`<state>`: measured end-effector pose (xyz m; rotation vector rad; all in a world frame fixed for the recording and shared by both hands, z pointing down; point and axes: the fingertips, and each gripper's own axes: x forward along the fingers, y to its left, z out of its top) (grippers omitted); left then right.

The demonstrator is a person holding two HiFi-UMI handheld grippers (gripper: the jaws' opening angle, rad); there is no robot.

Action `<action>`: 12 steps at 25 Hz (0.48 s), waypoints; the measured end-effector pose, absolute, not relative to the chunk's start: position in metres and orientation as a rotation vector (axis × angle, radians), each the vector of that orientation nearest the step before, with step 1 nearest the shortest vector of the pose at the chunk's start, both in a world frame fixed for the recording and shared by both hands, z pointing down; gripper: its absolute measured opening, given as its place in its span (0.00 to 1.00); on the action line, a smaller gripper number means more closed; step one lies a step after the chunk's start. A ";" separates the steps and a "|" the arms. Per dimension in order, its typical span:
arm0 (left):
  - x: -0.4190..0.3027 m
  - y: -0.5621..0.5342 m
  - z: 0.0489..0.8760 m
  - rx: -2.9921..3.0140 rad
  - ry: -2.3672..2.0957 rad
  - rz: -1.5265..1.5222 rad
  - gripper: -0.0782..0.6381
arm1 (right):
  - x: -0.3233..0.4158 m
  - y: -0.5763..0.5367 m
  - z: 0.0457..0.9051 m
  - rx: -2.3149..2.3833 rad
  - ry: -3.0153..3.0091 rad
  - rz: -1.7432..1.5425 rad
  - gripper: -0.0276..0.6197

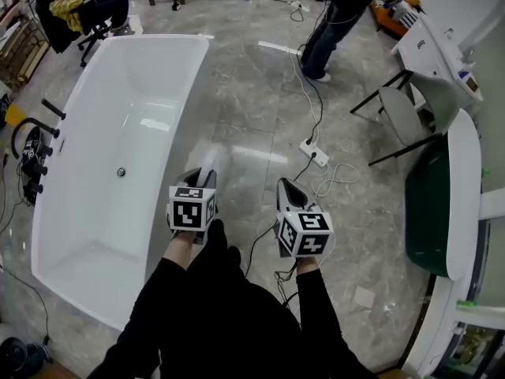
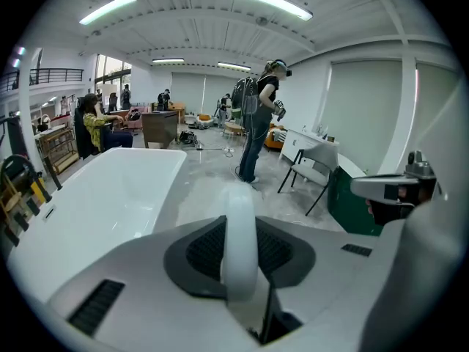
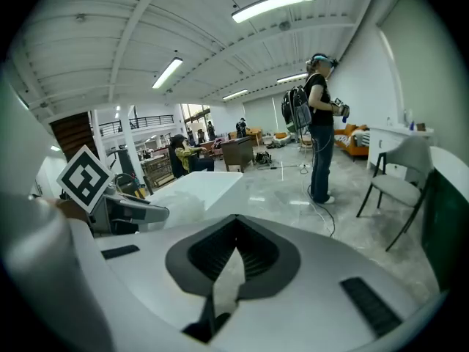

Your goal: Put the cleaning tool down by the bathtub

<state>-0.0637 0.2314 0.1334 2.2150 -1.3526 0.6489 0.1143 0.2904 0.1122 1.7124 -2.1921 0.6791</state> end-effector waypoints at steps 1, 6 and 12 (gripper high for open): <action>-0.064 0.227 0.135 2.213 -1.353 0.653 0.24 | 0.117 0.287 0.115 1.720 -2.184 0.696 0.04; -0.064 0.193 0.139 2.219 -1.349 0.655 0.24 | 0.124 0.257 0.121 1.747 -2.144 0.725 0.04; -0.056 0.142 0.154 2.211 -1.312 0.661 0.25 | 0.130 0.208 0.131 1.754 -2.099 0.737 0.05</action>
